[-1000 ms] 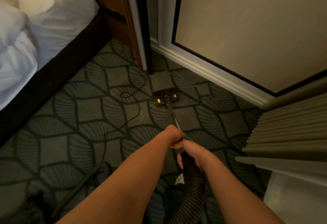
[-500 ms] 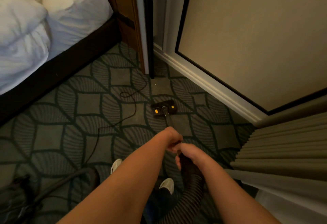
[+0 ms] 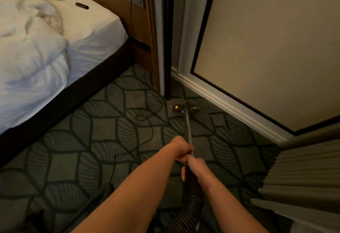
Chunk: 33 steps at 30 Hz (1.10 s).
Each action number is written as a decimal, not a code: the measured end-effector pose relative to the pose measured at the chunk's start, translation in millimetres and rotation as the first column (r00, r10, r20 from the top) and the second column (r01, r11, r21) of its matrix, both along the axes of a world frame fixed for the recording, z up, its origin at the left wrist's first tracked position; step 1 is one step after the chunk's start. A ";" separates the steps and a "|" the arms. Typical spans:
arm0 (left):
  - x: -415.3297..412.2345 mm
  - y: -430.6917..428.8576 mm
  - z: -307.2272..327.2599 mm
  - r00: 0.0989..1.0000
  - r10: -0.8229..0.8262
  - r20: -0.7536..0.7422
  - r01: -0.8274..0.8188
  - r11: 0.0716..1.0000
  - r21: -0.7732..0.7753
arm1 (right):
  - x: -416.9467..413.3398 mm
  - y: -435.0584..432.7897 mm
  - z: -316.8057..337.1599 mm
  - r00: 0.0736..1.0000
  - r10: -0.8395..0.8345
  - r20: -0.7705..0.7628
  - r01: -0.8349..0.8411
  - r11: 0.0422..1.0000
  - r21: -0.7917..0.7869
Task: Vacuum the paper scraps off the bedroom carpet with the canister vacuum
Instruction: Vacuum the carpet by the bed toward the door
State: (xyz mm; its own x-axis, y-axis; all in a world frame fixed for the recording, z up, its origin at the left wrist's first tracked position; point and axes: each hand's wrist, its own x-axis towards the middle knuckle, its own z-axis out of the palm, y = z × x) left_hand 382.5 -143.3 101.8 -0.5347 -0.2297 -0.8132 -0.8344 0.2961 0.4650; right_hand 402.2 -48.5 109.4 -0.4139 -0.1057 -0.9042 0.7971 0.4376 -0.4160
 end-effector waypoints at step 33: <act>-60.2 -196.5 -73.6 0.959 -0.214 0.186 0.228 0.972 -0.054 | -34.0 -204.0 -50.9 0.911 -0.256 0.323 0.299 0.950 -0.090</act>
